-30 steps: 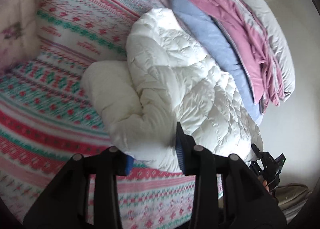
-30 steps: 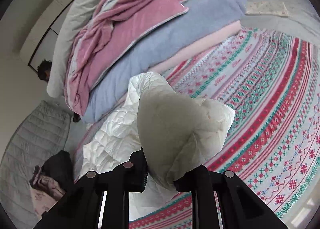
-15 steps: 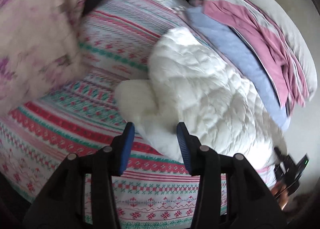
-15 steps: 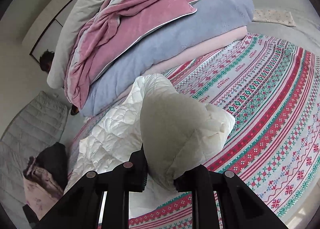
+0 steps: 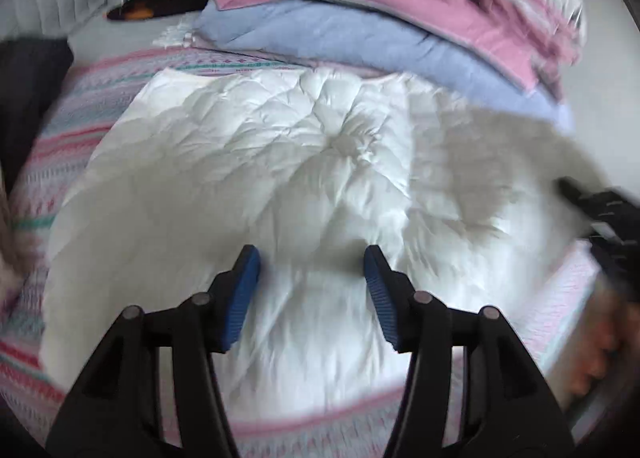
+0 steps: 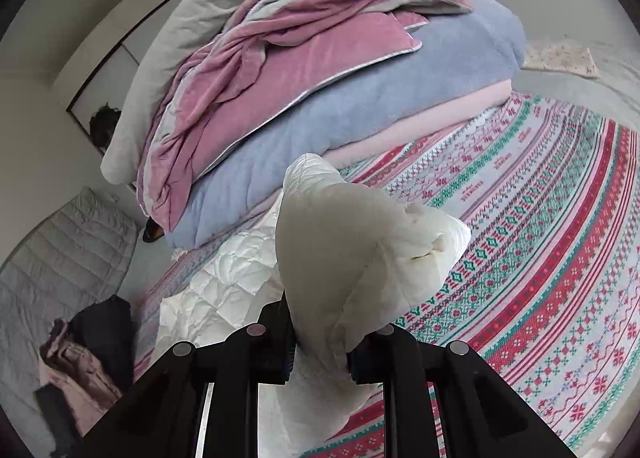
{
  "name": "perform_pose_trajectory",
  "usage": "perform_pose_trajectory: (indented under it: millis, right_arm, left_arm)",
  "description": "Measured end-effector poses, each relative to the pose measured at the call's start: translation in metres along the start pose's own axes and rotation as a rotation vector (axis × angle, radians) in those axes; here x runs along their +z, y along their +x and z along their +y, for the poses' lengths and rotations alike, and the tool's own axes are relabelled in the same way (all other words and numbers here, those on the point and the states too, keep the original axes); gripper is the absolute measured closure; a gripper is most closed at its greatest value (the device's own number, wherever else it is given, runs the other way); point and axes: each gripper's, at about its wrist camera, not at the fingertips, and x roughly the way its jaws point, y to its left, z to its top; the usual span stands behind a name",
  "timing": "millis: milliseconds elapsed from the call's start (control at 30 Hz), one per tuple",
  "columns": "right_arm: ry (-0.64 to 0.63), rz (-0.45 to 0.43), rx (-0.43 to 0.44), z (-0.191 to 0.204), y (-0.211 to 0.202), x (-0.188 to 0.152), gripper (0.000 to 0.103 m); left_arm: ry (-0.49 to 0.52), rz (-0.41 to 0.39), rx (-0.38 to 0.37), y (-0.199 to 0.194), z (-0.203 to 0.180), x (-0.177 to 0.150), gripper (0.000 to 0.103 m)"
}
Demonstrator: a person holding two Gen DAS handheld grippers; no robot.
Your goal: Fold large clothes
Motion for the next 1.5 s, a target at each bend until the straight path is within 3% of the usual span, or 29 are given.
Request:
perform_pose_trajectory:
  millis: [67, 167, 267, 367, 467, 533, 600, 667, 733, 833, 933, 1000, 1067, 1133, 1267, 1400, 1500]
  right_arm:
    - [0.021, 0.021, -0.003, -0.007, 0.005, 0.000, 0.084]
    - [0.024, 0.033, 0.003, -0.012, 0.007, -0.001, 0.084]
    - [-0.025, 0.011, 0.016, 0.000, 0.003, 0.000, 0.084]
    - [-0.142, -0.058, 0.038, 0.034, -0.009, -0.004, 0.084]
    - [-0.327, -0.113, 0.129, 0.096, -0.021, -0.018, 0.084]
    - [-0.473, -0.122, 0.180, 0.145, -0.022, -0.037, 0.084]
    - [-0.639, -0.146, 0.173, 0.190, -0.020, -0.063, 0.084]
    - [-0.781, -0.160, 0.151, 0.223, -0.014, -0.090, 0.084]
    - [-0.899, -0.148, 0.144, 0.245, -0.003, -0.118, 0.084]
    - [-0.990, -0.084, 0.173, 0.261, 0.017, -0.148, 0.084]
    - [-1.102, -0.031, 0.156, 0.277, 0.036, -0.184, 0.084]
    - [-1.200, 0.037, 0.139, 0.284, 0.054, -0.217, 0.084]
    - [-1.294, 0.115, 0.113, 0.281, 0.072, -0.247, 0.083]
    - [-1.337, 0.127, 0.100, 0.276, 0.077, -0.260, 0.083]
    - [-1.315, 0.182, 0.145, 0.270, 0.073, -0.255, 0.083]
    - [-1.294, 0.157, 0.220, 0.269, 0.048, -0.249, 0.082]
    - [-1.277, 0.179, 0.299, 0.270, 0.035, -0.249, 0.082]
  left_arm:
    - [-0.001, 0.026, 0.029, 0.029, -0.003, 0.004, 0.046]
    - [-0.023, 0.029, 0.016, 0.039, 0.004, -0.002, 0.046]
    - [0.044, 0.027, 0.047, 0.046, -0.004, -0.006, 0.045]
    - [0.044, 0.038, 0.034, 0.046, -0.002, -0.008, 0.045]
    - [0.043, 0.064, -0.011, 0.050, 0.005, -0.005, 0.045]
    - [0.037, 0.086, -0.063, 0.051, 0.011, -0.001, 0.045]
    - [-0.025, 0.125, -0.195, 0.044, 0.034, 0.006, 0.046]
    - [-0.190, 0.151, -0.365, 0.024, 0.077, 0.010, 0.045]
    - [-0.346, 0.139, -0.457, -0.006, 0.126, 0.009, 0.045]
    - [-0.482, 0.074, -0.436, -0.058, 0.197, 0.006, 0.045]
    - [-0.625, -0.066, -0.436, -0.098, 0.265, -0.005, 0.043]
    - [-0.693, -0.049, -0.401, -0.100, 0.294, -0.015, 0.043]
    - [-0.706, 0.000, -0.411, -0.091, 0.298, -0.023, 0.043]
    - [-0.674, 0.057, -0.424, -0.077, 0.287, -0.024, 0.043]
    - [-0.670, 0.152, -0.435, -0.049, 0.266, -0.026, 0.040]
    - [-0.684, 0.106, -0.467, -0.061, 0.265, -0.024, 0.036]
    - [-0.645, 0.045, -0.434, -0.070, 0.260, -0.017, 0.025]
